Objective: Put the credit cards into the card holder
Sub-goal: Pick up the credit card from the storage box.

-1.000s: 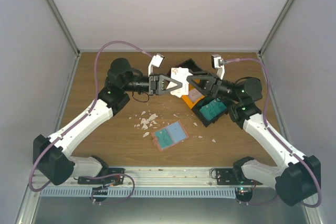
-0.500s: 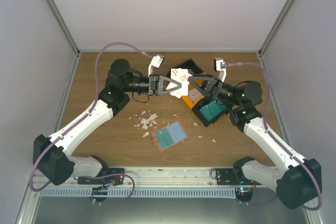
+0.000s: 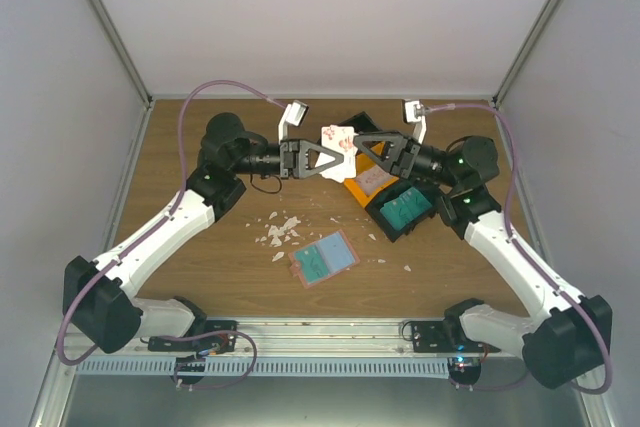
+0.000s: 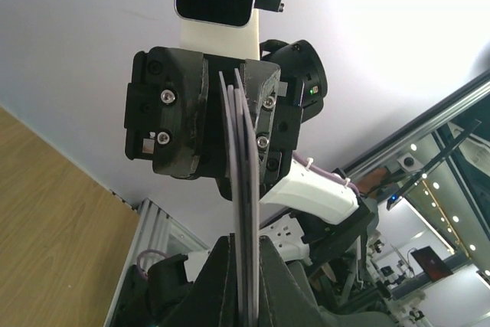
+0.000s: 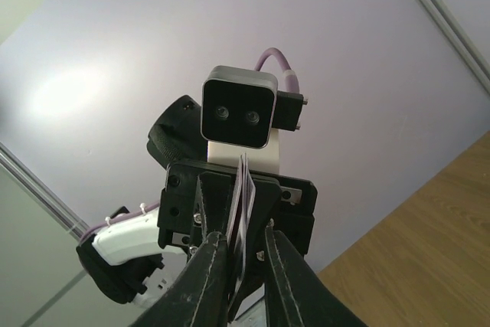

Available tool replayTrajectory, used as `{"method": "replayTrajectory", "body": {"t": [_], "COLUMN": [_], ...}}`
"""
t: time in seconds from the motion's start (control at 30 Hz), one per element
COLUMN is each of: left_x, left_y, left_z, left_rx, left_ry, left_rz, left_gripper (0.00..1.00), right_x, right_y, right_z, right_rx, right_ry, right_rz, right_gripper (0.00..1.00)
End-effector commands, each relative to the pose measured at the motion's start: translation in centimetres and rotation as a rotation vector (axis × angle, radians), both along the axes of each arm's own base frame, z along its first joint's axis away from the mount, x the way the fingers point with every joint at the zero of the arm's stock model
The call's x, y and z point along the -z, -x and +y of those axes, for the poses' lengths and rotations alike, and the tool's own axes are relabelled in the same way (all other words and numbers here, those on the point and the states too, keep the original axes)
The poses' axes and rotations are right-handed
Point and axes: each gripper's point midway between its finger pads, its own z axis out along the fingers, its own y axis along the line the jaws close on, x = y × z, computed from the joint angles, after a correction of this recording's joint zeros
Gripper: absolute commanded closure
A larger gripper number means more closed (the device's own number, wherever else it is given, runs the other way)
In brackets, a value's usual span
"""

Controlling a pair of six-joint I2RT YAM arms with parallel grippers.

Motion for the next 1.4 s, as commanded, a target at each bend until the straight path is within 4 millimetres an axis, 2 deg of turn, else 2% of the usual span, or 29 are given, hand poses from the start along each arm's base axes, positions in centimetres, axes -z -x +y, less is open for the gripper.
{"method": "replayTrajectory", "body": {"t": [0.0,0.2,0.37,0.47,0.6,0.83,0.9,1.1,1.13,1.23,1.37], "left_x": [-3.8,-4.3,-3.7,-2.5,-0.5,4.0,6.3,11.6,12.3,14.3,16.8], "left_y": [4.3,4.1,2.7,0.8,-1.9,-6.9,-8.7,-12.7,-13.3,-14.7,-16.3], "left_z": [0.9,0.7,0.0,-0.6,-1.4,-4.2,-5.3,-7.6,-7.8,-8.4,-8.6], "left_rx": [0.123,0.121,0.099,0.059,0.029,0.042,0.054,0.077,0.077,0.070,0.047], "left_ry": [0.096,0.101,0.078,0.045,0.016,-0.033,-0.051,-0.075,-0.078,-0.088,-0.106], "left_rz": [-0.202,-0.221,-0.190,-0.150,-0.086,0.027,0.078,0.190,0.202,0.252,0.319], "left_gripper": [1.00,1.00,1.00,1.00,1.00,0.98,0.98,0.94,0.93,0.90,0.84], "right_x": [4.8,6.4,5.1,4.9,6.0,9.7,11.3,15.3,15.8,17.5,19.6], "right_y": [-1.7,-1.2,-0.4,-1.7,-4.7,-9.2,-10.5,-13.8,-14.4,-15.5,-16.4], "right_z": [1.5,2.5,2.4,1.3,-1.8,-5.3,-6.4,-9.2,-10.2,-11.4,-12.2], "right_rx": [-0.036,-0.118,-0.163,-0.102,0.021,0.157,0.189,0.228,0.248,0.265,0.271], "right_ry": [0.093,0.102,0.054,0.048,0.051,0.114,0.124,0.141,0.140,0.144,0.147], "right_rz": [0.159,0.204,0.163,0.166,0.195,0.286,0.335,0.445,0.460,0.504,0.552], "right_gripper": [0.87,0.89,0.99,0.99,1.00,0.99,0.99,0.99,0.99,1.00,1.00]}}
